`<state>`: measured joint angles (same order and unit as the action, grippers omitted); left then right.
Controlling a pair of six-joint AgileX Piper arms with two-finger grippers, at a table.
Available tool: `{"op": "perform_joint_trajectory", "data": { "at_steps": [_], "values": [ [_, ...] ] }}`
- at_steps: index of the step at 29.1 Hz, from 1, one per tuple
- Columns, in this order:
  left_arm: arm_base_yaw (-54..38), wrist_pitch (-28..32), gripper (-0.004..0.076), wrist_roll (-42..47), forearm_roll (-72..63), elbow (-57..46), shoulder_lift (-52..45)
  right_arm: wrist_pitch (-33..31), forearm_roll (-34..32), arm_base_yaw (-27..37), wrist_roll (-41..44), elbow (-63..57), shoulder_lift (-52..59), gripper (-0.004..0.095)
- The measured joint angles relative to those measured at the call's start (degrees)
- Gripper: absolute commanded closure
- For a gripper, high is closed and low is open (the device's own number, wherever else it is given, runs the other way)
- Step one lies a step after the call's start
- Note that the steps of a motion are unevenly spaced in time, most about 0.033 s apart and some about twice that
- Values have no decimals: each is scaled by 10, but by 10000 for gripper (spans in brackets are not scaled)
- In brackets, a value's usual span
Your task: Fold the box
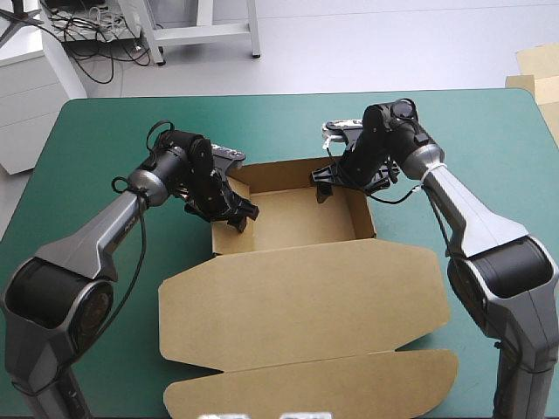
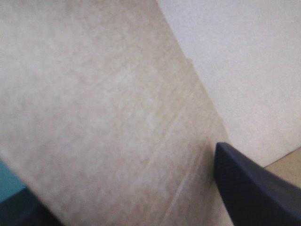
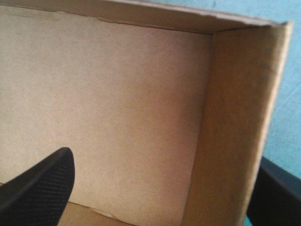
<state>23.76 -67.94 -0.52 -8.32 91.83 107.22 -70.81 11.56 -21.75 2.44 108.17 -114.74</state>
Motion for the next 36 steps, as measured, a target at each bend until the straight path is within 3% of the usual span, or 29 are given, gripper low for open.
{"op": "perform_joint_trajectory", "data": {
  "at_steps": [9,20,23,27,29,36],
  "values": [
    [0,-3,104,10,7,0,-35,0,-24,0,0,0,17,4],
    [0,14,127,10,20,21,-183,-2,-58,0,-7,0,105,4],
    [0,13,258,5,39,30,-232,-4,-58,0,-14,0,128,4],
    [0,-3,588,-1,71,32,-298,-5,-58,0,-17,0,154,4],
    [0,-18,715,-2,87,34,-329,-5,-56,0,-18,1,163,4],
    [0,-37,734,-26,147,20,-427,-5,-56,0,-19,1,167,4]
  ]
}}
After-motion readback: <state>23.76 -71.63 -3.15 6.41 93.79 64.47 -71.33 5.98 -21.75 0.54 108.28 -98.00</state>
